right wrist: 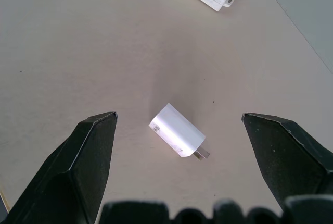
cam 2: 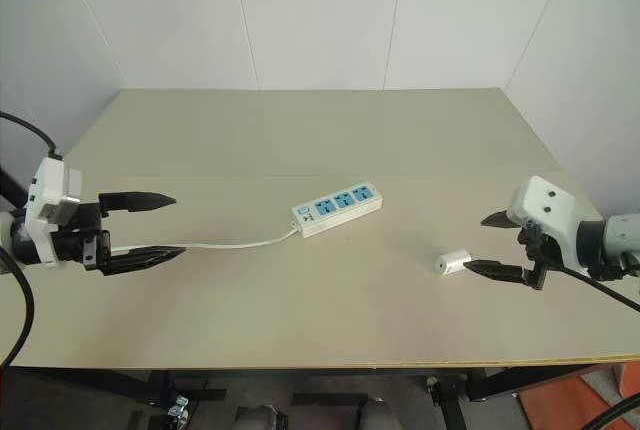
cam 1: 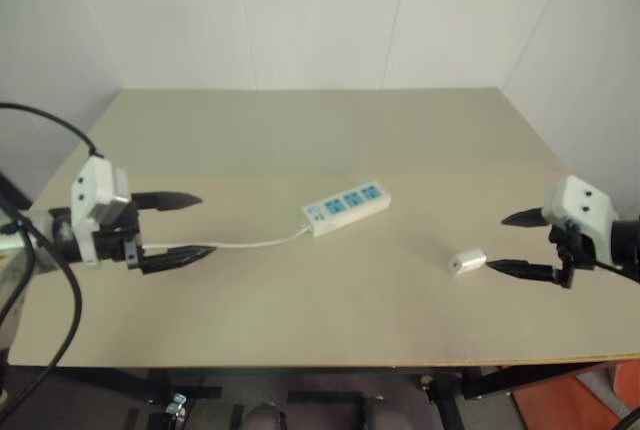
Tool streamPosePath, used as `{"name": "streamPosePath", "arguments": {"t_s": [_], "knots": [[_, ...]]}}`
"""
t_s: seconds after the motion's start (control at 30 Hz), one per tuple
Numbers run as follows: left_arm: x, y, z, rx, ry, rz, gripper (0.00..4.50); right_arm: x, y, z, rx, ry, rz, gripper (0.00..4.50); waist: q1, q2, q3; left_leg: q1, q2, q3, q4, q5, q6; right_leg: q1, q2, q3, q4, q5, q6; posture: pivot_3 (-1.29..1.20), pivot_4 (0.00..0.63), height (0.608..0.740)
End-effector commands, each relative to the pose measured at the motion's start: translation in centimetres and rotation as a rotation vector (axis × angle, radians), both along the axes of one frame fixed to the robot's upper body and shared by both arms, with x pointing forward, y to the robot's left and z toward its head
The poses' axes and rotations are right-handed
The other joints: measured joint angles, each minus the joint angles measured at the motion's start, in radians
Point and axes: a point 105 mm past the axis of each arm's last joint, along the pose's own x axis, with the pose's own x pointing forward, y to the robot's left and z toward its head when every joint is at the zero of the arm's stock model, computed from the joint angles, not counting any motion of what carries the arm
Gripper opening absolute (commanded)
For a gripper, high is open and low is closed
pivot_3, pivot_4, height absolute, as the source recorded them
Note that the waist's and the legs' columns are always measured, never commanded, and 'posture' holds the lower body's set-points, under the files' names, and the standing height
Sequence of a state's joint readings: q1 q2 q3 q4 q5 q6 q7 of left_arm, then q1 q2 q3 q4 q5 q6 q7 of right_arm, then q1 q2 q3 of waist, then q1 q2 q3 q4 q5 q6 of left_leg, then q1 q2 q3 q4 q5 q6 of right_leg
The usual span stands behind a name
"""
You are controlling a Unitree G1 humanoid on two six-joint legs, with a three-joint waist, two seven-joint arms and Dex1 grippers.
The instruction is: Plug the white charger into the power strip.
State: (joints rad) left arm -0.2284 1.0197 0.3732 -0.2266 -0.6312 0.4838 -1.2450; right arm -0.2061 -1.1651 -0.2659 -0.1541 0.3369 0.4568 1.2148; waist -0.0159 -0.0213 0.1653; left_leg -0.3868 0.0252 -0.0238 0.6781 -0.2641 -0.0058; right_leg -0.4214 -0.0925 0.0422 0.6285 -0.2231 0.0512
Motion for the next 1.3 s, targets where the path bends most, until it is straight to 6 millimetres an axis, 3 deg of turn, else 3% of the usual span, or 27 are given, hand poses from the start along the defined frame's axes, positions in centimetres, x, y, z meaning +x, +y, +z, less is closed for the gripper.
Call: {"name": "streamPosePath", "arguments": {"t_s": [0.03, 0.3, 0.47, 0.7, 0.93, 1.13, 1.3], "knots": [[-0.2, 0.2, 1.0, 0.007, -0.035, -0.001, 4.48, -0.1, -0.1, 0.9, -0.009, -0.029, -0.003, 4.50, 0.000, 0.000, 0.000, 0.000, 0.000, 0.000, 0.000, 0.000, 0.000, 0.000, 0.000, 0.000, 0.000, 0.000, 0.000, 0.00, 0.150, 0.740], [0.1, 0.1, 0.9, 0.001, -0.039, 0.007, 4.48, 0.1, 0.1, 1.0, 0.001, -0.046, 0.004, 4.50, 0.000, 0.000, 0.000, 0.000, 0.000, 0.000, 0.000, 0.000, 0.000, 0.000, 0.000, 0.000, 0.000, 0.000, 0.000, 0.00, 0.150, 0.740], [1.9, -0.8, 0.5, -0.042, -0.077, 0.033, 4.48, 0.3, 0.5, 1.1, 0.014, -0.059, 0.009, 4.50, 0.001, 0.000, 0.000, 0.000, 0.000, 0.000, 0.000, 0.000, 0.000, 0.001, 0.000, 0.000, 0.000, 0.000, 0.000, 0.00, 0.150, 0.740], [6.4, -3.7, -1.0, -0.101, -0.107, 0.013, 4.48, 0.8, 0.9, 1.5, 0.023, -0.082, 0.015, 4.50, 0.003, 0.000, 0.000, 0.000, -0.001, 0.000, 0.001, 0.000, 0.000, 0.001, 0.000, 0.000, 0.000, 0.000, 0.000, 0.00, 0.150, 0.740], [10.7, -7.8, -2.9, -0.165, -0.117, -0.050, 4.48, 1.1, 1.2, 2.0, 0.026, -0.105, 0.022, 4.50, 0.004, 0.000, 0.000, -0.001, -0.002, -0.001, 0.002, 0.000, 0.000, 0.001, 0.000, 0.000, 0.000, 0.000, 0.000, 0.00, 0.150, 0.740], [12.7, -10.8, -5.6, -0.160, -0.088, -0.089, 4.48, 1.2, 1.4, 2.2, 0.031, -0.117, 0.029, 4.50, 0.000, -0.001, 0.000, -0.001, -0.002, -0.001, 0.002, 0.000, 0.000, 0.001, 0.000, 0.000, 0.000, 0.000, 0.000, 0.00, 0.150, 0.740], [14.6, -12.5, -8.0, -0.117, -0.090, -0.021, 4.48, 1.0, 1.4, 2.3, 0.033, -0.125, 0.027, 4.50, 0.003, -0.001, 0.000, -0.001, -0.003, -0.001, 0.002, 0.000, 0.000, 0.001, -0.001, 0.000, 0.000, 0.001, 0.000, 0.00, 0.150, 0.740]]}}
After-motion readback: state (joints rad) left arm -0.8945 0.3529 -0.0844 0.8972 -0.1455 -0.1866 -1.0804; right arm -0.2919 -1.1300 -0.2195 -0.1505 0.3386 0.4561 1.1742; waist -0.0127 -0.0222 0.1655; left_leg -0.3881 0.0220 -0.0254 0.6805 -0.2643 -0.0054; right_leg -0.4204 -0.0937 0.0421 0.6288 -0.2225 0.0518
